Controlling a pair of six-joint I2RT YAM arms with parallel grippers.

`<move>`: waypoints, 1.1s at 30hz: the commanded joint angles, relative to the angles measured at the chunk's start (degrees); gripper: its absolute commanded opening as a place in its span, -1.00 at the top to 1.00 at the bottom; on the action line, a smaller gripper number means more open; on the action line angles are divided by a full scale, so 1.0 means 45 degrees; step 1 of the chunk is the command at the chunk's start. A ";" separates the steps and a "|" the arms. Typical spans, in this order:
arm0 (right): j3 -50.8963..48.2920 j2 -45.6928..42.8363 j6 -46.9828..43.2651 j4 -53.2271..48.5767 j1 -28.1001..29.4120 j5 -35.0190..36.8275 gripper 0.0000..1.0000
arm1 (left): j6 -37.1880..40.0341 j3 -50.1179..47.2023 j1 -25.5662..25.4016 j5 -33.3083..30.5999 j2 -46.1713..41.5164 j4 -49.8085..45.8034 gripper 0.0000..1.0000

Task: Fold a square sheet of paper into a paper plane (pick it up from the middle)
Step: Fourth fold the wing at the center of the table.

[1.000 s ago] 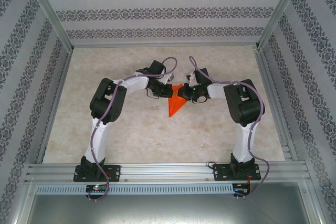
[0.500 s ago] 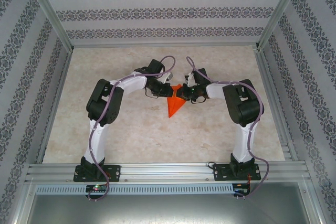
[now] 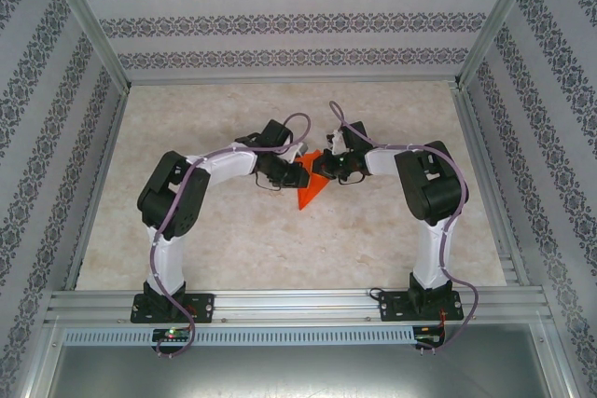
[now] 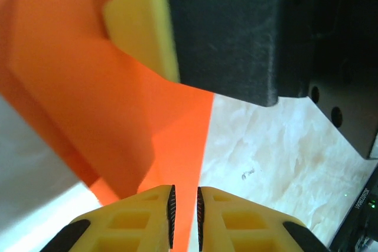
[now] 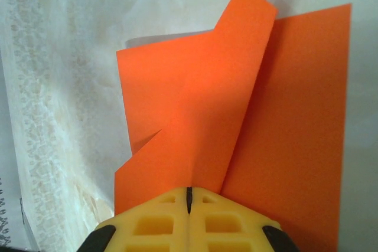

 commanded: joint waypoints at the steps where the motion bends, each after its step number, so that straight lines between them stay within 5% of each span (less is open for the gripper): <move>1: -0.0282 0.0368 -0.0249 -0.0918 0.0216 0.0265 0.90 | -0.0303 -0.0025 -0.0178 0.0231 0.0225 0.0796 0.59; 33: -0.0500 0.0250 -0.0349 -0.1160 -0.0056 0.0583 0.90 | 0.1091 -0.1595 -0.0695 -0.1270 -0.0117 -0.0675 0.68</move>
